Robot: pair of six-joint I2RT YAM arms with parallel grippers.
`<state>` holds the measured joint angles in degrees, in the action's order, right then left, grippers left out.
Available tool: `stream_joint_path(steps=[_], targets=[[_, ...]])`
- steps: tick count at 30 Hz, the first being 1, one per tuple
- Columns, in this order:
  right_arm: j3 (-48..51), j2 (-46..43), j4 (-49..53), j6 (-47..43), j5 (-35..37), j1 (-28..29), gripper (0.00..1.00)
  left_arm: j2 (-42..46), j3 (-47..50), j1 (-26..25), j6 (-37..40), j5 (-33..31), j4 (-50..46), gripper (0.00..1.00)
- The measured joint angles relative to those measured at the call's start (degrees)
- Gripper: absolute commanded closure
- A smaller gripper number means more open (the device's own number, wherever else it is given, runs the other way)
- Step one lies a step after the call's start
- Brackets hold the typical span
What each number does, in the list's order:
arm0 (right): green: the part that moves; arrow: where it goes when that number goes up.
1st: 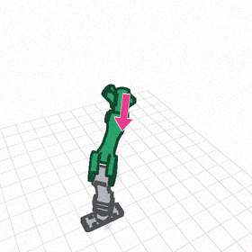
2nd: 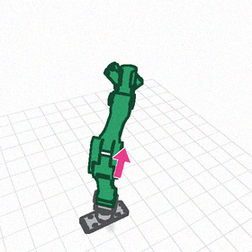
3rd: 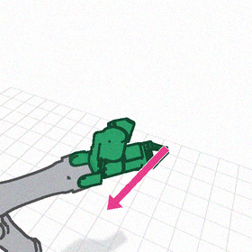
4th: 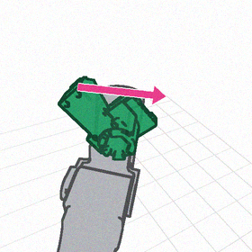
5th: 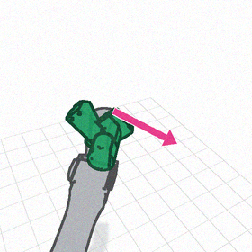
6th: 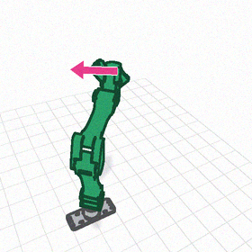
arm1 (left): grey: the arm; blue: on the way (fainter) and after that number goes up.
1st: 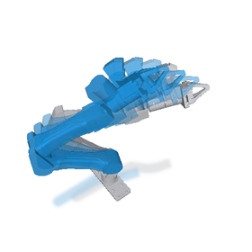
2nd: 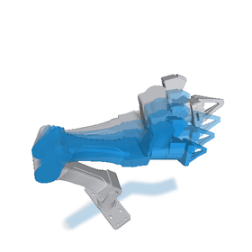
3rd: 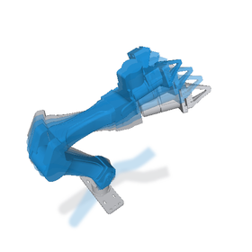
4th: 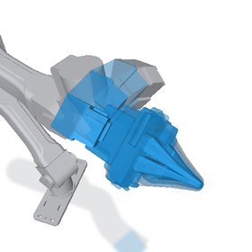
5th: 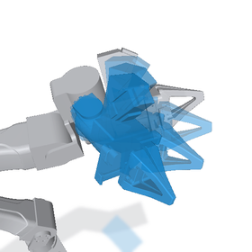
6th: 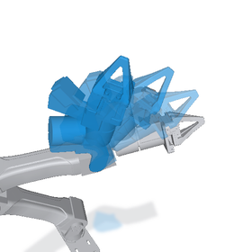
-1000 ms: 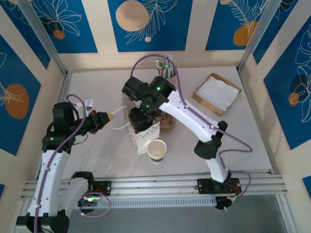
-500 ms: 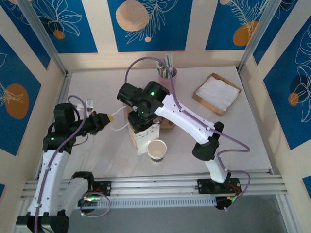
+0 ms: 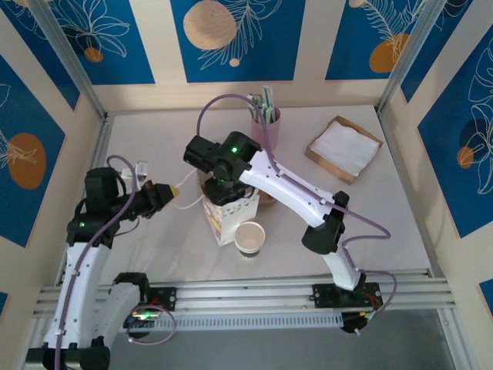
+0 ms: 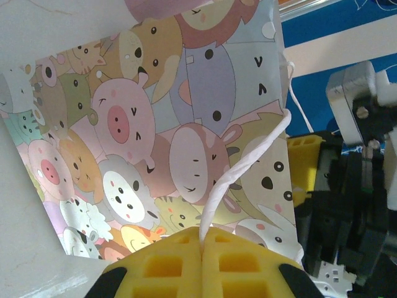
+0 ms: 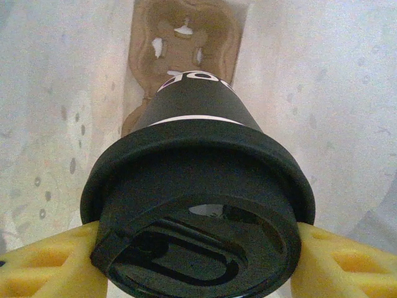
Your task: Pack the takeout coffee
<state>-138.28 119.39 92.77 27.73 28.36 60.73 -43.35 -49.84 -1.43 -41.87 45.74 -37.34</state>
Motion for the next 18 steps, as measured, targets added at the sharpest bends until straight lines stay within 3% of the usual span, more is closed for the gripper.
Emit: stream_joint_path(steps=[18], targets=[[0.09,3.54,-0.15,1.29,4.24,2.86,0.41,0.50,0.50,0.00,0.39,-0.44,-1.25,1.00]])
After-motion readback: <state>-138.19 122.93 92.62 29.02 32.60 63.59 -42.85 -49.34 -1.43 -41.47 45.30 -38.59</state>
